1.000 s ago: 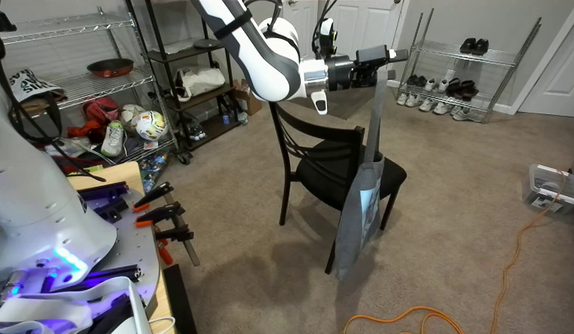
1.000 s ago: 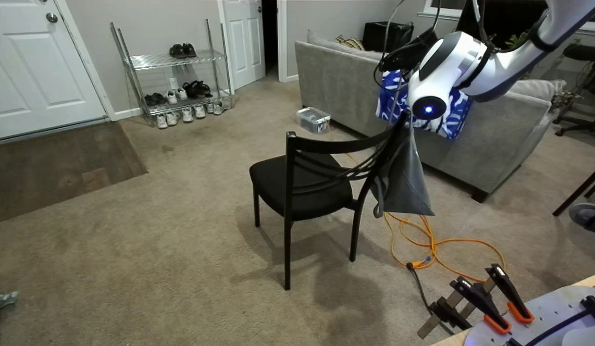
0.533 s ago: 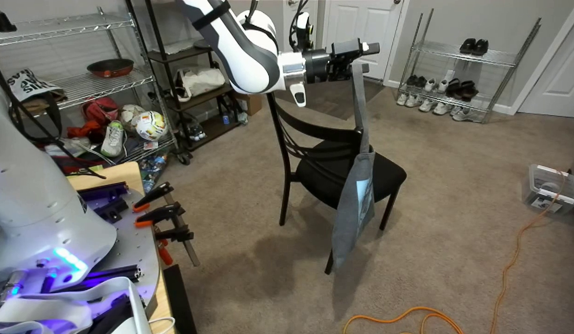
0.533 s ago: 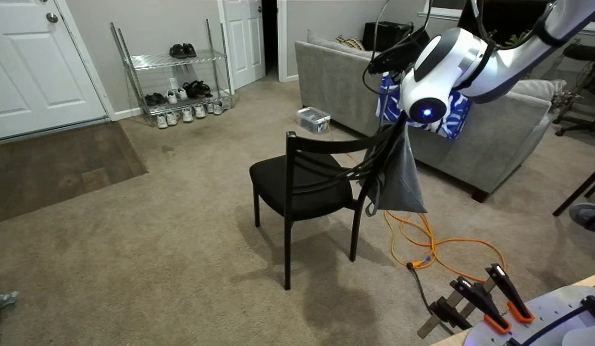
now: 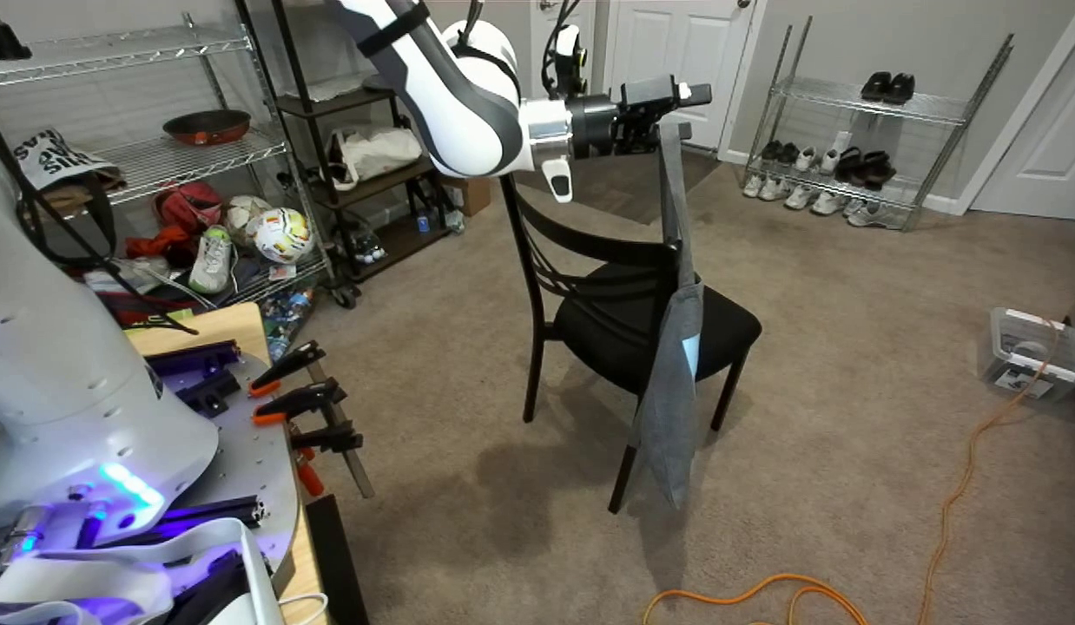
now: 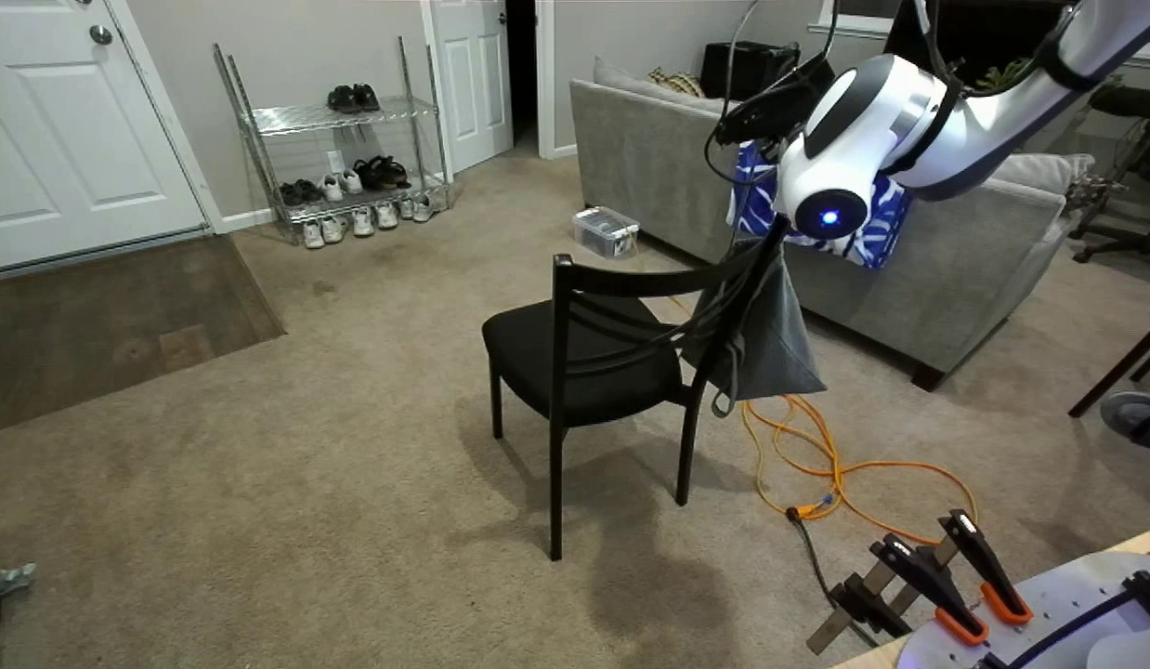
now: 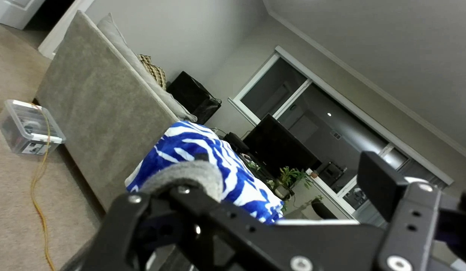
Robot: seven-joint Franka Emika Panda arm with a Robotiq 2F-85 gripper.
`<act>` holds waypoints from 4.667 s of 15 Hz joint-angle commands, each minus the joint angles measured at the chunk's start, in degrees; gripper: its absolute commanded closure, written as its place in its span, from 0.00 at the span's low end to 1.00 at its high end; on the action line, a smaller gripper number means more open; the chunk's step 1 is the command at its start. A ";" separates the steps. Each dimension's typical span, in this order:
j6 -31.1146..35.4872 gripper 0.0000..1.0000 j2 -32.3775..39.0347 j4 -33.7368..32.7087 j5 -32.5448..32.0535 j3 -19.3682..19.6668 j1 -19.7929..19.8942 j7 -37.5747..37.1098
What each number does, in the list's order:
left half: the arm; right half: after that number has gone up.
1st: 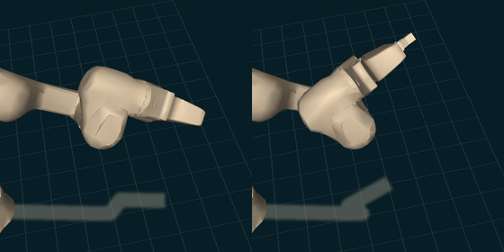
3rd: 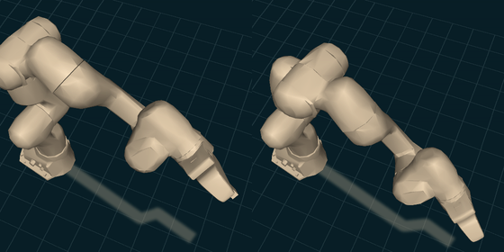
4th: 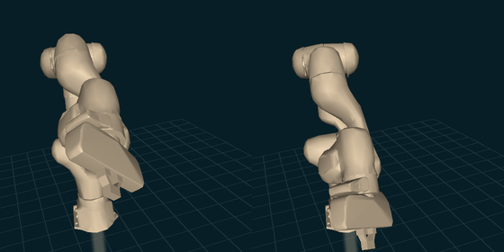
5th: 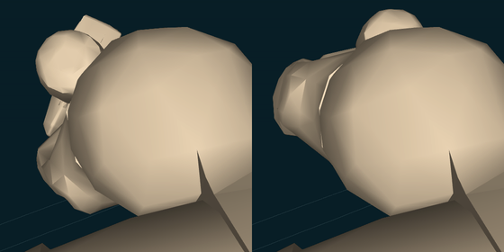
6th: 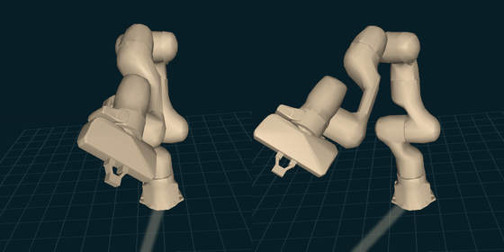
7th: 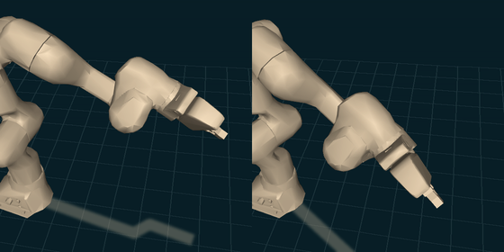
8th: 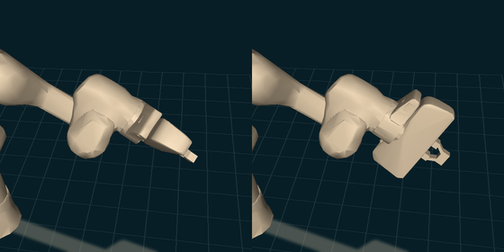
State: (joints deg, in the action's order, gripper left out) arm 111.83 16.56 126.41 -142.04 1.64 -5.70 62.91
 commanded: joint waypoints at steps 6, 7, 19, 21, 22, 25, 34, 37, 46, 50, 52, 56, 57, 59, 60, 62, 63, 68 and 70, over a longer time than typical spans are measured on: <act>-12.97 0.00 -2.11 3.73 6.61 -0.03 0.15 0.69; -14.70 0.00 -2.04 4.03 6.81 -0.48 -0.28 0.88; -17.54 0.00 0.71 3.26 5.52 -2.39 -1.56 1.96; -17.27 0.00 1.87 2.50 7.08 -2.24 -1.50 3.14; -17.61 0.00 2.45 2.26 7.80 -2.28 -1.52 3.58; -18.08 0.00 3.83 2.01 8.99 -2.61 -1.95 4.93; -19.61 0.00 5.10 1.82 15.28 -5.31 -4.25 9.79; -21.68 0.00 5.10 0.24 23.13 -7.38 -5.70 14.00; -19.03 0.00 5.66 -7.03 40.73 -11.70 -6.23 23.30; -15.51 0.00 5.72 -8.56 43.39 -11.99 -5.84 25.23; -13.67 0.00 5.81 -9.15 44.23 -11.98 -5.68 26.21; -10.72 0.00 6.12 -10.20 46.32 -11.88 -5.46 28.67; -9.94 0.00 6.15 -10.41 46.83 -11.87 -5.34 29.10; -9.20 0.00 6.41 -11.10 48.37 -11.90 -5.21 28.60; -8.90 0.00 6.43 -11.43 49.34 -11.93 -5.15 29.00; -7.46 0.00 6.20 -12.50 52.86 -12.28 -4.67 29.17; -6.28 0.00 5.99 -12.94 54.58 -12.43 -4.35 29.64; -4.26 0.00 6.13 -15.61 61.73 -12.35 -4.28 29.70; -4.35 0.00 5.93 -16.52 64.78 -12.37 -4.11 29.63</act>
State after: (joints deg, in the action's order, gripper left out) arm 106.88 23.26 111.30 -81.63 -9.82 -10.74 90.64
